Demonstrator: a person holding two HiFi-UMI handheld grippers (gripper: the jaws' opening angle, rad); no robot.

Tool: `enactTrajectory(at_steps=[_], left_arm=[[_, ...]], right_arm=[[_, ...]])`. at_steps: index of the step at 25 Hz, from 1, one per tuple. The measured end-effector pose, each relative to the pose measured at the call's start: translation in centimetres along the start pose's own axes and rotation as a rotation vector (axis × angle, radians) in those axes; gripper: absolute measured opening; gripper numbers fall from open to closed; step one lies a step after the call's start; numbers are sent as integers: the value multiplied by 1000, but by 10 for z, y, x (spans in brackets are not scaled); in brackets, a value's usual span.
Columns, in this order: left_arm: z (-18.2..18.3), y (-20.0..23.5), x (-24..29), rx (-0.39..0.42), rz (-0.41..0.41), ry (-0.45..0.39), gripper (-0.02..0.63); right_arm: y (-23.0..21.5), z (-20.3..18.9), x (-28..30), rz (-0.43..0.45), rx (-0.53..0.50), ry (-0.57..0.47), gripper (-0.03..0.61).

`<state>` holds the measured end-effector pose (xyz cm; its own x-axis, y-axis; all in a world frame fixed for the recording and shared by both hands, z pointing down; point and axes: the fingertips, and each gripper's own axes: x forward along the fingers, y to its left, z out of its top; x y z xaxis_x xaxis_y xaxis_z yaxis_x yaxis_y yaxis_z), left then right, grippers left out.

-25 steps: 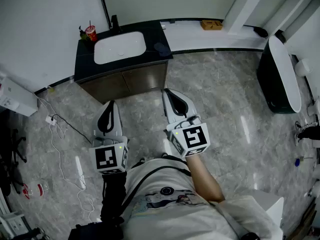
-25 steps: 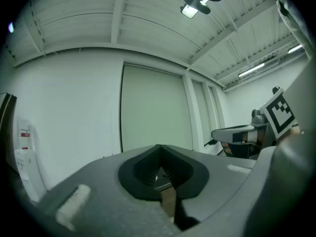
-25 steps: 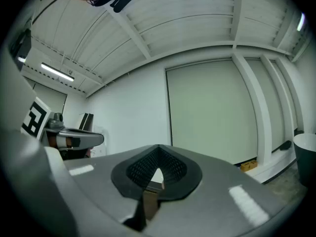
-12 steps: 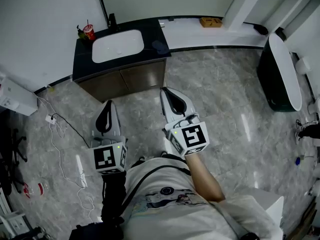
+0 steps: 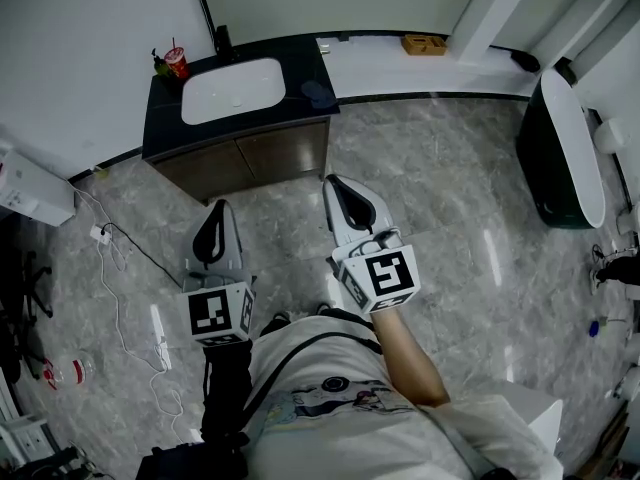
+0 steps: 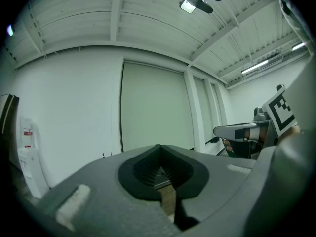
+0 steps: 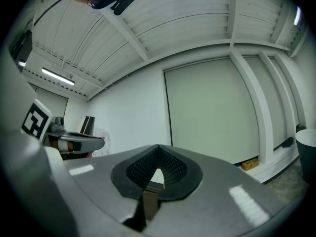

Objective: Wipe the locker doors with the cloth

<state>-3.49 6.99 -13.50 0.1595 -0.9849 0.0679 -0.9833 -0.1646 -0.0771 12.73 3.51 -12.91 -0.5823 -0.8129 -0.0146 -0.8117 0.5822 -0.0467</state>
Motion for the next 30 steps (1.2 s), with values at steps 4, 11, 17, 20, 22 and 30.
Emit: enactTrajectory(at_steps=[4, 11, 17, 20, 22, 30], left_arm=[[-4, -12, 9, 0, -4, 8, 2], [-17, -24, 18, 1, 16, 40, 2], [-29, -10, 35, 4, 31, 73, 2], [-38, 5, 53, -1, 24, 92, 2], [-45, 19, 73, -6, 14, 97, 2], [-52, 98, 185, 24, -28, 89, 2]], right_arm=[[-11, 0, -2, 13, 13, 3, 5], [-26, -10, 0, 53, 21, 22, 5], [-40, -29, 20, 50, 54, 59, 5], [-41, -39, 43, 51, 55, 76, 5], [-43, -49, 63, 47, 51, 93, 5], [-72, -79, 180, -2, 29, 156, 6]])
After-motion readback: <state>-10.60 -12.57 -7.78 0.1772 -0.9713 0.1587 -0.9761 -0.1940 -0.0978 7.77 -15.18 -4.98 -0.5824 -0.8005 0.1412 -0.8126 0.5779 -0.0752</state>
